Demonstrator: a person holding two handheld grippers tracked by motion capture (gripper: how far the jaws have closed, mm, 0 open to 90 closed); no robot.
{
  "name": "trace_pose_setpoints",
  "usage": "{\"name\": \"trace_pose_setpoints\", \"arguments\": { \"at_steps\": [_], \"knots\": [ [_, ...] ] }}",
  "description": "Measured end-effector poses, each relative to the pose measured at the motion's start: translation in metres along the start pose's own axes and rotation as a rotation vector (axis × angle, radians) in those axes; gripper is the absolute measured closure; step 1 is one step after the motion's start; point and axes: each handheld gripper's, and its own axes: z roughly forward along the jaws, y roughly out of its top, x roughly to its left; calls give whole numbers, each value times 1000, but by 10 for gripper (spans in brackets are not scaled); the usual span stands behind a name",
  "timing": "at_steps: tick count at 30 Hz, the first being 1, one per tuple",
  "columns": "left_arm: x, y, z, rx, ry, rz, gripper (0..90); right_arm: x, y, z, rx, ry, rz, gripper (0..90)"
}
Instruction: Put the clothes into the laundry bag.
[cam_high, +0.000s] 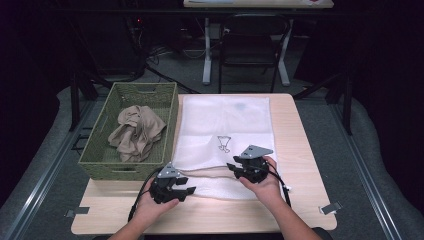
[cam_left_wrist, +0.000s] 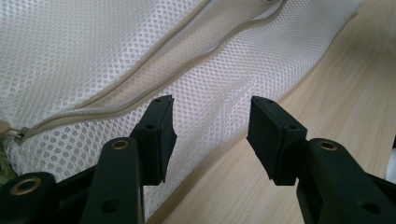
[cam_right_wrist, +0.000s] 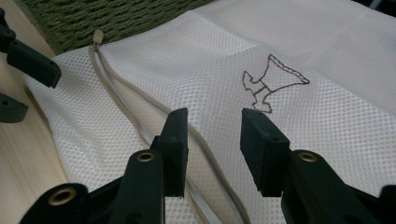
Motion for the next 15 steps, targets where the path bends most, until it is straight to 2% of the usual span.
{"name": "trace_pose_setpoints", "arguments": {
  "at_steps": [4, 15],
  "knots": [
    [0, 0, 0, 6, 0, 2, 504, 6, 0, 4, 11, -1, -33, 619],
    [-1, 0, 1, 15, 14, 17, 512, 13, -3, 10, 44, 17, -64, 609]
  ]
}}
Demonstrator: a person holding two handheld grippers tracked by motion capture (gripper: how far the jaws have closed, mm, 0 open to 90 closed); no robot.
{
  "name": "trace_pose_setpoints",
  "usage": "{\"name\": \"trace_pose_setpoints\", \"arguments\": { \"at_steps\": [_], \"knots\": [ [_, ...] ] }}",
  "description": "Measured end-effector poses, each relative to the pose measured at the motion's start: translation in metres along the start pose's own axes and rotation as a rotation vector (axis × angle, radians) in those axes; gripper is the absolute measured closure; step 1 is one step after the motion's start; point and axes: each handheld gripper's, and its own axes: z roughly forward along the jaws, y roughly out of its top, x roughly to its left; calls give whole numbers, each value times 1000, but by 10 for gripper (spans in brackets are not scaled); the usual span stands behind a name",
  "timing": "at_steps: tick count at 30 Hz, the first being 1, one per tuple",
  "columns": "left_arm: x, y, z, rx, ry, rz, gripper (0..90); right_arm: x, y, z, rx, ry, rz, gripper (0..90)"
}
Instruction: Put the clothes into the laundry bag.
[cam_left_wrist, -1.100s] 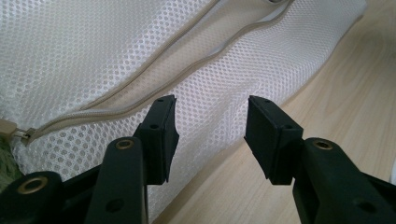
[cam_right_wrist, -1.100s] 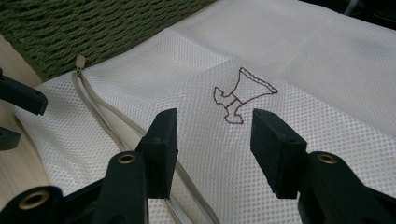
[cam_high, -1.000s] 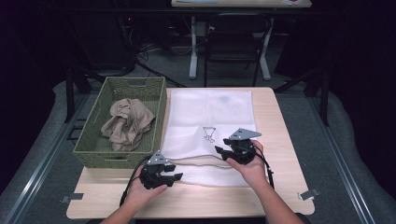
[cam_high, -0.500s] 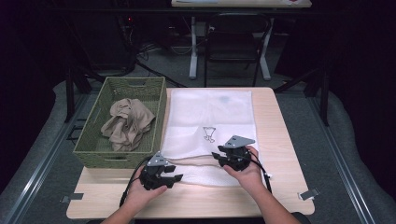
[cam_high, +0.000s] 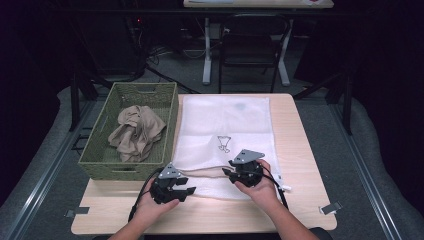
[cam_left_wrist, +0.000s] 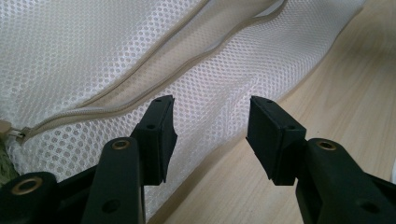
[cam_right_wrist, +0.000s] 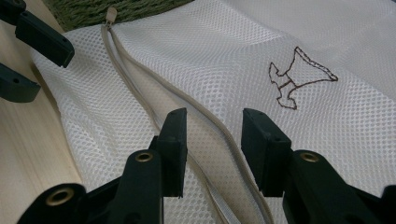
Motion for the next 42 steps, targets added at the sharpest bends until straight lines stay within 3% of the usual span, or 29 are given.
{"name": "trace_pose_setpoints", "arguments": {
  "at_steps": [10, 27, 42],
  "knots": [
    [0, -1, 6, 39, 10, 17, 558, 2, -1, 5, 12, 2, -8, 559],
    [-1, -3, 24, 150, -1, 46, 523, 1, -3, 8, 28, -9, -22, 533],
    [-1, -4, 25, 151, -12, 42, 497, 0, -4, 13, 48, -26, -26, 508]
  ]
}}
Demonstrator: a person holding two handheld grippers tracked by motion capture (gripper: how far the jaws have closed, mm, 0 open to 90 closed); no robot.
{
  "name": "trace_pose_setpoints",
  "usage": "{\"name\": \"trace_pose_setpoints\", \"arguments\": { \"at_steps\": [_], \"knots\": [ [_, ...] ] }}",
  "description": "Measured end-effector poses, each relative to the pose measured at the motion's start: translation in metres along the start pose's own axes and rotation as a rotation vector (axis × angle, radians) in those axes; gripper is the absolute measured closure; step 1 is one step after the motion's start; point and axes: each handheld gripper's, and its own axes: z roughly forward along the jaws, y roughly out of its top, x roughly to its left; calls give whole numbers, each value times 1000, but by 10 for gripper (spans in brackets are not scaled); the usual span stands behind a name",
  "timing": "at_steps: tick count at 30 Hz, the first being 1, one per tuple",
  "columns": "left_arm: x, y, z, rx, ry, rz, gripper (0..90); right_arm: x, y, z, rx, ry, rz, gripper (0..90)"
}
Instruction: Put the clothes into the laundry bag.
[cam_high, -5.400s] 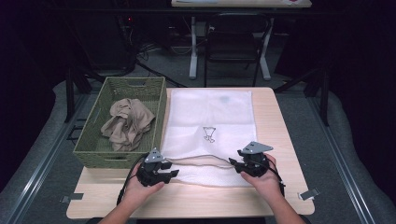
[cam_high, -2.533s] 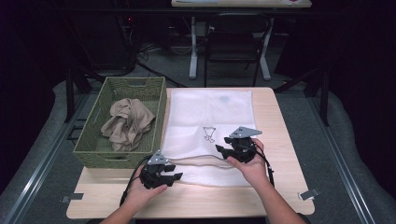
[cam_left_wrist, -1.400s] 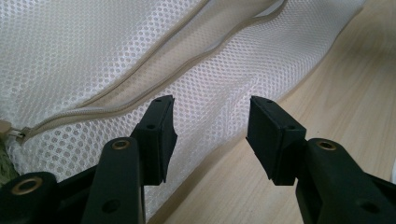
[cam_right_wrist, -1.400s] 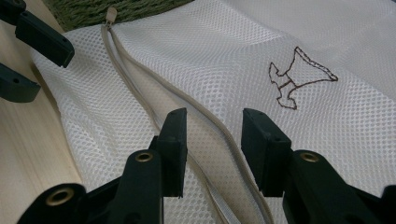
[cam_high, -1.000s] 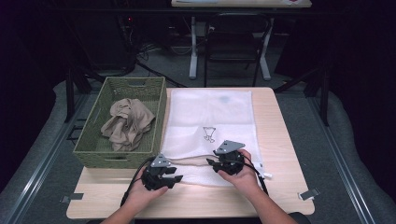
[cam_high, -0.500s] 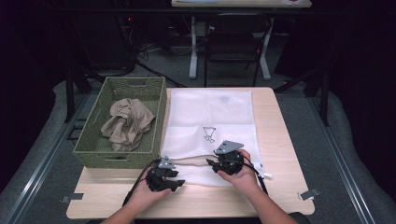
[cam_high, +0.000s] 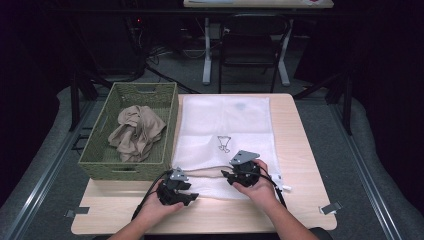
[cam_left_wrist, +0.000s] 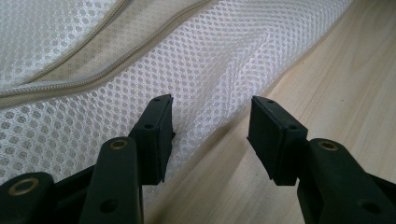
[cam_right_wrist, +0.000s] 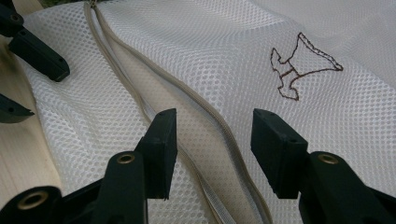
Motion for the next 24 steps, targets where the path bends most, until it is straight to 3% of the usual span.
{"name": "trace_pose_setpoints", "arguments": {
  "at_steps": [16, 24],
  "knots": [
    [0, 0, 0, -4, -3, -2, 490, -7, -1, 16, 42, -36, -1, 595],
    [0, 0, 0, -5, -3, -3, 489, -5, 1, 17, 30, -42, -26, 712]
  ]
}}
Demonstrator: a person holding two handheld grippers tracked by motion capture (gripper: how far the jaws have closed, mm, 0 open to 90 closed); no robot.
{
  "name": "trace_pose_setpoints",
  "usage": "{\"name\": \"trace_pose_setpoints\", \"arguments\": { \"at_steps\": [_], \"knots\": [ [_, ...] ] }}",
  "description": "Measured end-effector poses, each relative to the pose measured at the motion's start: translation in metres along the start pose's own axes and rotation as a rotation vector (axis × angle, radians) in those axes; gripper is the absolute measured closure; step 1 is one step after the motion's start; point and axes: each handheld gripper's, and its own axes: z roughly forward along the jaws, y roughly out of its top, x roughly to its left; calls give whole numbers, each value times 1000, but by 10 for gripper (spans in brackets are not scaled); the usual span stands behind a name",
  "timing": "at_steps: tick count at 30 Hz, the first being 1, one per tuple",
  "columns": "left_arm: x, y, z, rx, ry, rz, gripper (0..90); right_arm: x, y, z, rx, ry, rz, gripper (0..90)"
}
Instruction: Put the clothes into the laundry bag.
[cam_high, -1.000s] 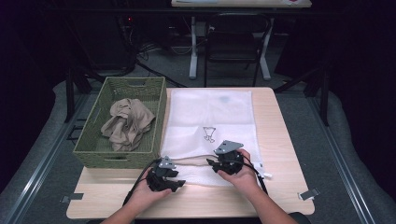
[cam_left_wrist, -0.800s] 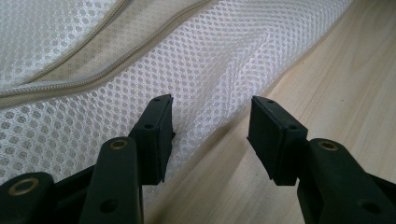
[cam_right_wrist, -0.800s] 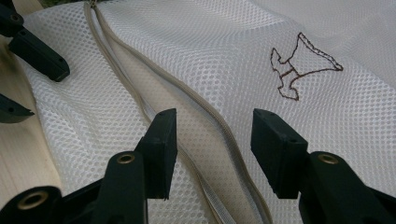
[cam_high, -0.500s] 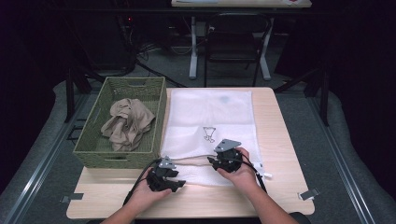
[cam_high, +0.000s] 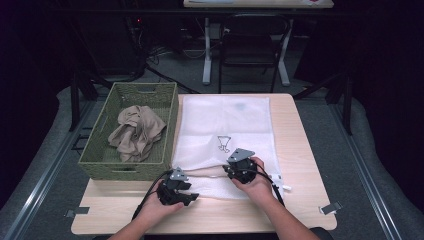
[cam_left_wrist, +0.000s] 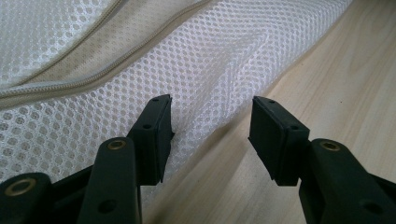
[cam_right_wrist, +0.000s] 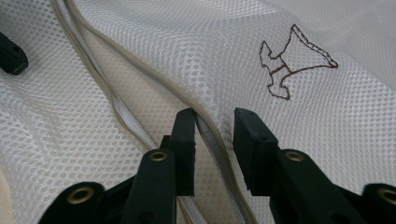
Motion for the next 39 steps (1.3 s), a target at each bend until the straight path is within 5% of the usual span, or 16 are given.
{"name": "trace_pose_setpoints", "arguments": {
  "at_steps": [13, 34, 39],
  "knots": [
    [0, 0, 0, -3, -1, -3, 487, 1, 2, 0, -4, 3, -28, 843],
    [0, 0, 0, -4, -3, 0, 480, -6, 13, -7, 1, 31, -29, 861],
    [0, 0, 1, -4, -6, -2, 474, -15, 20, -11, -6, 63, 5, 864]
  ]
}}
